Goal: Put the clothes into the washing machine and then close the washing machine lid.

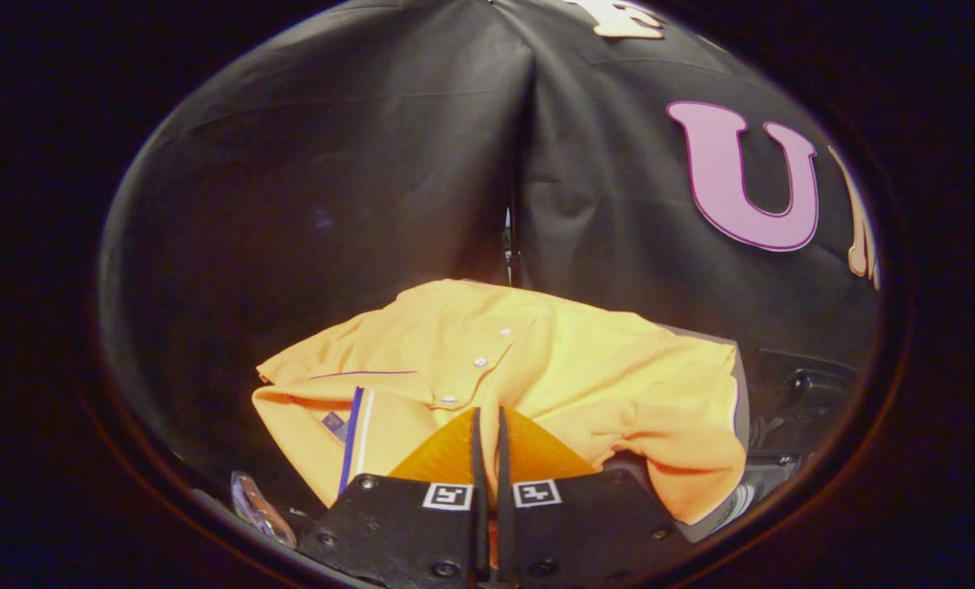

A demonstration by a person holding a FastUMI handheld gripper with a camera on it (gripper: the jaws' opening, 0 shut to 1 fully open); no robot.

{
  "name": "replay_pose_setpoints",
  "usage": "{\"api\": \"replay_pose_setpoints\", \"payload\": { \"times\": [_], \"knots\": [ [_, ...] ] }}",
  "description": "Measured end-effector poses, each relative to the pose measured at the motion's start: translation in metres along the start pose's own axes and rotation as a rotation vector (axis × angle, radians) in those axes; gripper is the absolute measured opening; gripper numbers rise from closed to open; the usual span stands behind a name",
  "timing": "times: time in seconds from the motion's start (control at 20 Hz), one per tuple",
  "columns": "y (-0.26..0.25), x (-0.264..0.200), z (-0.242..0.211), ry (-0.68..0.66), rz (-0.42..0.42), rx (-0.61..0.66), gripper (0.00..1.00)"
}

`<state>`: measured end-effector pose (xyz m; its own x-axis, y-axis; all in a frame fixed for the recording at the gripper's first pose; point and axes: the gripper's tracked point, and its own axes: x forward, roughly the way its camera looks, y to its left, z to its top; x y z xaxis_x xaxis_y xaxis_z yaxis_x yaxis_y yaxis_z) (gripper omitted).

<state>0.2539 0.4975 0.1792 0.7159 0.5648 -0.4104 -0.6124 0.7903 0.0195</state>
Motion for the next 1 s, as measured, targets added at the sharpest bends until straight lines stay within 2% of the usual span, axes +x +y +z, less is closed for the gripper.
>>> {"api": "replay_pose_setpoints", "payload": {
  "times": [0.05, 0.25, 0.4, 1.0],
  "knots": [
    [-0.002, -0.001, -0.001, -0.005, -0.004, -0.011, 0.01],
    [-0.007, -0.009, 0.009, -0.070, -0.035, -0.016, 0.00],
    [-0.027, -0.038, 0.016, -0.111, -0.067, 0.015, 0.00],
    [-0.167, -0.163, 0.057, -0.294, -0.425, 0.062, 0.00]
  ]
}}
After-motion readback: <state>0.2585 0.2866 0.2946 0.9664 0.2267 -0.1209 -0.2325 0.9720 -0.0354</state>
